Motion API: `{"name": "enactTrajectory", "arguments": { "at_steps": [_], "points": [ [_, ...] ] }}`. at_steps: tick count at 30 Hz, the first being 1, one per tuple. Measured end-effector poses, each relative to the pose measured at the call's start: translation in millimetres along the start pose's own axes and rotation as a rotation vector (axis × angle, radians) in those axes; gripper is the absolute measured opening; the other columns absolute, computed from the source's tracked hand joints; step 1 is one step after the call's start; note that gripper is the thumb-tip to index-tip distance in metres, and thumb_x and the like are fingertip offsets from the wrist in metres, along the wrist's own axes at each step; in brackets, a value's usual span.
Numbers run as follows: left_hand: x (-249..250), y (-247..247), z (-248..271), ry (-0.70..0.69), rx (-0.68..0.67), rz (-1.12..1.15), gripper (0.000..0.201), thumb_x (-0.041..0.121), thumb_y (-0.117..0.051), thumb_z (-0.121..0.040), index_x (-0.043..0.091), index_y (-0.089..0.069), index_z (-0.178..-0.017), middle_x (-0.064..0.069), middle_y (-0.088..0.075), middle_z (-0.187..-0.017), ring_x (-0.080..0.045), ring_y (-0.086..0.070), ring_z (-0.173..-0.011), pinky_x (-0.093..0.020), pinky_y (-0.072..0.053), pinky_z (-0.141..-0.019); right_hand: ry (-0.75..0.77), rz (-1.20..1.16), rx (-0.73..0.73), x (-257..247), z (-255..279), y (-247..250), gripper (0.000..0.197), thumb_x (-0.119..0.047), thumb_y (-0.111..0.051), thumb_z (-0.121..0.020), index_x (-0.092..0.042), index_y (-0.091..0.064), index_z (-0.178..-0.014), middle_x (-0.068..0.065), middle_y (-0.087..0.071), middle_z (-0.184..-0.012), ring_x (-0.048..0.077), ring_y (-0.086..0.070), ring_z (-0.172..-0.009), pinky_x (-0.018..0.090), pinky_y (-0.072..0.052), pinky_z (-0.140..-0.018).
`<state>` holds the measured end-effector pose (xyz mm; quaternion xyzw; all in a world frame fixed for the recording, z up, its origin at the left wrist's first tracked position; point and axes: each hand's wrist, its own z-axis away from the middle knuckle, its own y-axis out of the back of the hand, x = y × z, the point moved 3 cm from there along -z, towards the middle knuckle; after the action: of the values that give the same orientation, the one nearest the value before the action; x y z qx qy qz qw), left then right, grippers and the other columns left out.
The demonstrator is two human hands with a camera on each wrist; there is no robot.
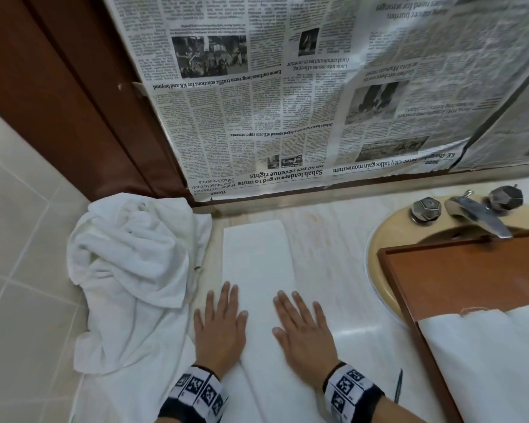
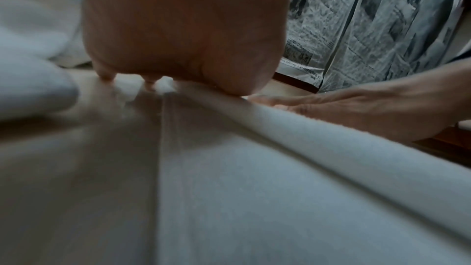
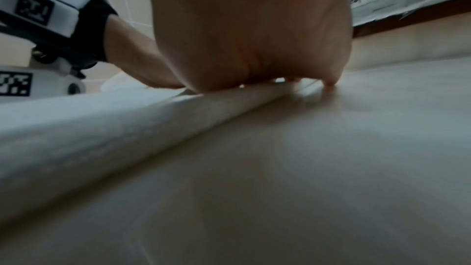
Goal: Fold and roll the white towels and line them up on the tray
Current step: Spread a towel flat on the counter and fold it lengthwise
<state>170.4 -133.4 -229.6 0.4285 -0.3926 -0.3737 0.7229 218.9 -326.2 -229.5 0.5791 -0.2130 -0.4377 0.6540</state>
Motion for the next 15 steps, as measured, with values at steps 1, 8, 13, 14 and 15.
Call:
{"name": "enactTrajectory", "arguments": {
  "at_steps": [1,8,13,14,15],
  "points": [
    [-1,0,3,0.006,0.014,0.002,0.072,0.062,-0.002,-0.094,0.033,-0.009,-0.159,0.016,0.001,-0.164,-0.025,-0.012,-0.154,-0.058,-0.016,-0.118,-0.014,0.006,-0.002,6,2,1,0.058,-0.048,-0.017,-0.105,-0.022,-0.036,-0.154,-0.008,-0.031,-0.160,0.020,-0.035,-0.145,0.051,-0.022,-0.110],
    [35,7,-9,0.057,-0.028,-0.033,0.079,0.060,0.016,-0.083,0.030,0.016,-0.157,0.015,0.025,-0.161,-0.024,0.015,-0.153,-0.056,0.002,-0.121,-0.079,0.013,-0.032,48,-6,15,0.061,-0.051,-0.011,-0.105,-0.024,-0.038,-0.153,-0.010,-0.034,-0.158,0.022,-0.041,-0.141,0.053,-0.022,-0.110],
    [70,10,-36,0.056,-0.056,-0.021,0.063,0.051,-0.011,-0.105,0.028,0.017,-0.157,0.014,0.023,-0.163,-0.024,0.017,-0.153,-0.057,0.005,-0.121,-0.079,0.037,-0.066,83,-25,26,0.060,-0.053,-0.013,-0.105,-0.024,-0.037,-0.153,-0.011,-0.033,-0.158,0.021,-0.042,-0.141,0.051,-0.020,-0.111],
    [75,11,-40,0.060,-0.054,-0.014,0.063,0.051,-0.011,-0.105,0.029,0.017,-0.157,0.014,0.023,-0.163,-0.024,0.017,-0.153,-0.057,0.006,-0.121,-0.082,0.039,-0.078,89,-29,28,0.060,-0.053,-0.013,-0.105,-0.025,-0.037,-0.153,-0.012,-0.032,-0.158,0.021,-0.042,-0.141,0.051,-0.019,-0.111],
    [79,10,-44,0.060,-0.046,-0.013,0.063,0.051,-0.011,-0.105,0.029,0.016,-0.157,0.014,0.022,-0.163,-0.024,0.016,-0.153,-0.057,0.006,-0.121,-0.081,0.053,-0.077,93,-33,32,0.061,-0.054,-0.011,-0.105,-0.026,-0.035,-0.153,-0.013,-0.029,-0.159,0.020,-0.040,-0.143,0.050,-0.017,-0.112]
  ]
}}
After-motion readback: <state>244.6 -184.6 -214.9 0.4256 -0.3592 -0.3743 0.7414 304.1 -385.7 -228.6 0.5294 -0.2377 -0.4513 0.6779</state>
